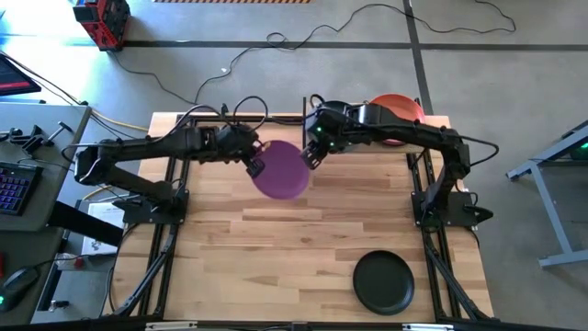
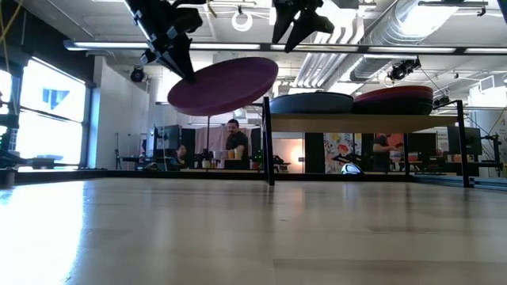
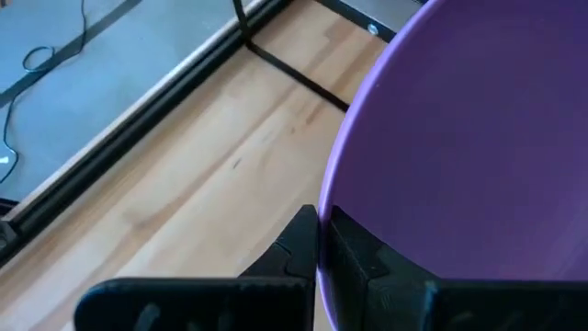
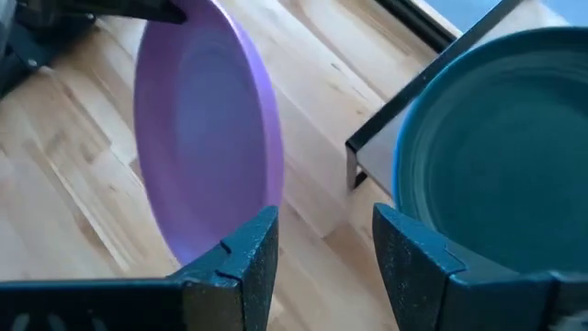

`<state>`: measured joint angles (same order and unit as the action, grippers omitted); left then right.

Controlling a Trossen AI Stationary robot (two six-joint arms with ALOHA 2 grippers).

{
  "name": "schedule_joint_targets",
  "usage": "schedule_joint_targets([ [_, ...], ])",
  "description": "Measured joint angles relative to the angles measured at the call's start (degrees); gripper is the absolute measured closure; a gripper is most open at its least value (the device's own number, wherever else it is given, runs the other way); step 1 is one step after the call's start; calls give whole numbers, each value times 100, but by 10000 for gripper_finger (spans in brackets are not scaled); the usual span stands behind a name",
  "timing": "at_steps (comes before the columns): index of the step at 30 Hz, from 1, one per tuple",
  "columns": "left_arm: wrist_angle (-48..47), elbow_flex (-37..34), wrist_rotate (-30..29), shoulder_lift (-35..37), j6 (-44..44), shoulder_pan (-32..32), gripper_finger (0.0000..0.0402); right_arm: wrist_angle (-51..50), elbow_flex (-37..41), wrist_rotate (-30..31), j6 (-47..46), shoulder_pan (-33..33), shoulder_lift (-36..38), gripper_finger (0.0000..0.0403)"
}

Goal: Place and stack plates onto a shelf
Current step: Stack the violet plate on top of the dark blue plate on the shelf

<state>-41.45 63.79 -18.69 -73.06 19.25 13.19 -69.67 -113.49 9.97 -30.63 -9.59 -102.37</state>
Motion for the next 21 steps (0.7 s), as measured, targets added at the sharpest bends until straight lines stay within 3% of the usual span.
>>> schedule_joint_targets([
  [16,935,-1,-1,-2,-82,459,401,143,0,-441,262,-338,0,249],
  [21,1055,-1,1,-2,-168,470,401,143,0,-429,262,-419,0,268],
])
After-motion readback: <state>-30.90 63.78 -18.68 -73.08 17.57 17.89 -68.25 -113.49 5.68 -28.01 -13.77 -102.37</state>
